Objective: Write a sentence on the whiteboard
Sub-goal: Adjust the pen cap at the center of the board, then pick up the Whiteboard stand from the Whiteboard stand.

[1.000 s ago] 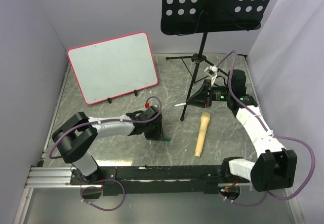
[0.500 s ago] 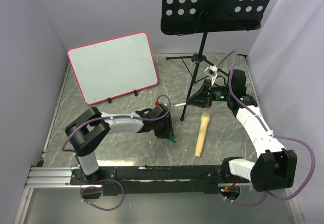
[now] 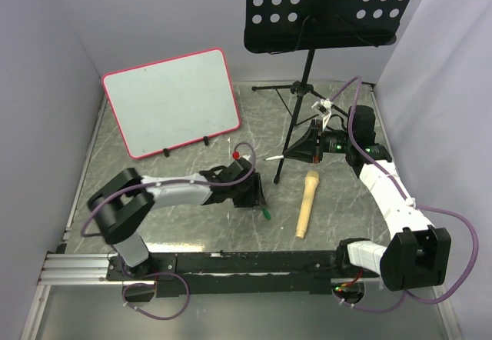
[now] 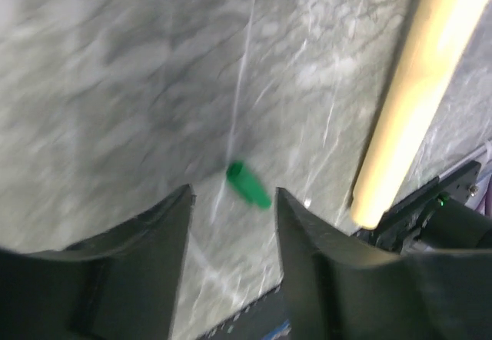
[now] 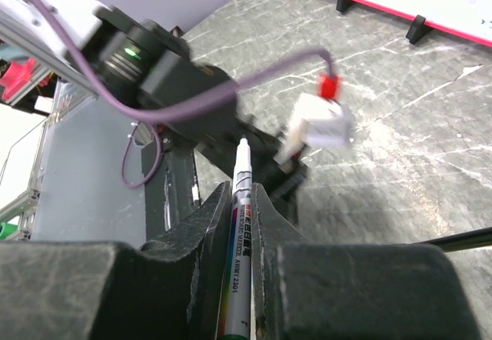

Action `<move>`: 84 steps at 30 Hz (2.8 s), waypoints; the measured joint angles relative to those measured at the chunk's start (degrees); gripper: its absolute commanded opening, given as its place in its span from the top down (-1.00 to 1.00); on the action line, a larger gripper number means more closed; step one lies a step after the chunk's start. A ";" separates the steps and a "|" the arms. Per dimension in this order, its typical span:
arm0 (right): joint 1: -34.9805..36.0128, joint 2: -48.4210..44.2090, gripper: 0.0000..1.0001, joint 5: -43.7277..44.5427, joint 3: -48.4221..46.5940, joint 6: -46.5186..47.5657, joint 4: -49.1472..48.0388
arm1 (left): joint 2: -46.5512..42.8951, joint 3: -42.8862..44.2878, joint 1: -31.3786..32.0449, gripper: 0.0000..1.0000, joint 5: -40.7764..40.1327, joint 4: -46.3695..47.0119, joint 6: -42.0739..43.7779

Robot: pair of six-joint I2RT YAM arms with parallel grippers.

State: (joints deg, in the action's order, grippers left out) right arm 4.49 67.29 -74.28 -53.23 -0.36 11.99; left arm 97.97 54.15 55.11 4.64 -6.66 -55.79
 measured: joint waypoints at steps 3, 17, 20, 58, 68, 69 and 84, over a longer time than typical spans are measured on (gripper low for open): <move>-0.04 0.00 1.00 -0.13 0.00 0.00 -0.07 | -6.56 -4.00 0.02 -0.33 -1.99 -0.39 -0.02; -0.26 -0.02 1.00 -0.22 0.00 -1.31 -0.59 | -40.13 -13.92 -11.26 -0.79 -13.07 -11.28 4.37; -0.26 -0.02 1.00 -0.24 0.00 -1.49 -0.96 | -45.97 -14.34 -20.39 -0.99 -13.42 -12.09 7.82; -0.26 1.49 1.00 -2.25 0.07 -2.51 -2.12 | 0.35 5.27 -89.35 -0.86 42.25 21.16 39.32; -0.26 2.43 1.00 -2.01 0.07 -1.66 -1.99 | 13.66 15.67 -89.37 -0.42 56.65 25.77 41.13; -0.26 2.82 1.00 -1.92 0.07 -1.62 -1.88 | 14.38 16.13 -89.37 -0.41 58.10 26.67 40.68; -0.26 4.72 1.00 -1.84 0.07 -1.44 -1.22 | 19.02 16.35 -88.89 -0.02 67.56 47.47 26.29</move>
State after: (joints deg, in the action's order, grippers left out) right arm 4.23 72.01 -76.12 -53.17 -1.80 10.76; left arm 116.99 70.50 -33.78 72.20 40.82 -29.50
